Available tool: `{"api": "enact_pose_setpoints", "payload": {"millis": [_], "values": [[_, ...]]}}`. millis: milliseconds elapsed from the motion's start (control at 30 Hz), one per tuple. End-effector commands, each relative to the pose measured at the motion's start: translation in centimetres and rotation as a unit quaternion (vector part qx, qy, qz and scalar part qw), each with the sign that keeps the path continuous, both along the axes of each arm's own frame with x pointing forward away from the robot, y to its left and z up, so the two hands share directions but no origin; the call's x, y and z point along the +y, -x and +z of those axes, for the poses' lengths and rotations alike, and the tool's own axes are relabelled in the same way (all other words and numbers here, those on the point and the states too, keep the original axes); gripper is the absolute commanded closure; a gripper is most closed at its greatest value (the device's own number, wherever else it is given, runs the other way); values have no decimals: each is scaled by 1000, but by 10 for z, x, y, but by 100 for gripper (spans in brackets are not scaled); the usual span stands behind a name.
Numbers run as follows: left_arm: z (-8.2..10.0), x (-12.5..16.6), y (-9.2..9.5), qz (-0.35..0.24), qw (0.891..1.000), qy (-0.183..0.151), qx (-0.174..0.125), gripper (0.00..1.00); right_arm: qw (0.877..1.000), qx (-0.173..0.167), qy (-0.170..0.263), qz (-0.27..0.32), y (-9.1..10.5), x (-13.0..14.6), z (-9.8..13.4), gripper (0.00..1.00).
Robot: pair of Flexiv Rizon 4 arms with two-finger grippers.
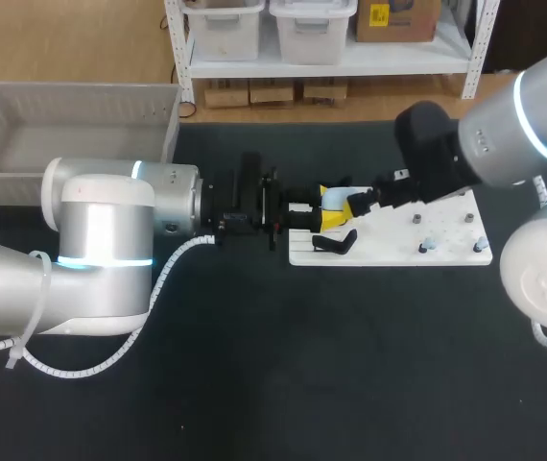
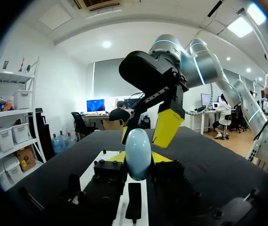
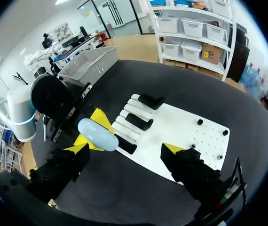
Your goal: Pick up each earbud case from the left stands, insert the matching earbuds, close the lid, and place the case in the box.
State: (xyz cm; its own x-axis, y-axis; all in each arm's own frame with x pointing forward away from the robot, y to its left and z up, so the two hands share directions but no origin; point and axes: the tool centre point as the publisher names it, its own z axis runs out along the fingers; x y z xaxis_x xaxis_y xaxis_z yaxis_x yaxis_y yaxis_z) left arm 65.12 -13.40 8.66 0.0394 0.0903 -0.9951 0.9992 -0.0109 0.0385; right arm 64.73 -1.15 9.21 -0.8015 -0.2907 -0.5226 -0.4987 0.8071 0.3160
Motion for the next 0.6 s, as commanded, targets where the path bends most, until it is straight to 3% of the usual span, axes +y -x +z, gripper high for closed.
{"api": "enact_pose_setpoints", "payload": {"millis": [33, 600], "values": [[-1, 0, 1, 2, 1000, 2, -1, 100, 1000, -3, 1, -7, -3, 0, 2, 0], [-1, 0, 1, 2, 1000, 2, -1, 100, 1000, -20, 6, -12, -22, -3, 19, 0]]}}
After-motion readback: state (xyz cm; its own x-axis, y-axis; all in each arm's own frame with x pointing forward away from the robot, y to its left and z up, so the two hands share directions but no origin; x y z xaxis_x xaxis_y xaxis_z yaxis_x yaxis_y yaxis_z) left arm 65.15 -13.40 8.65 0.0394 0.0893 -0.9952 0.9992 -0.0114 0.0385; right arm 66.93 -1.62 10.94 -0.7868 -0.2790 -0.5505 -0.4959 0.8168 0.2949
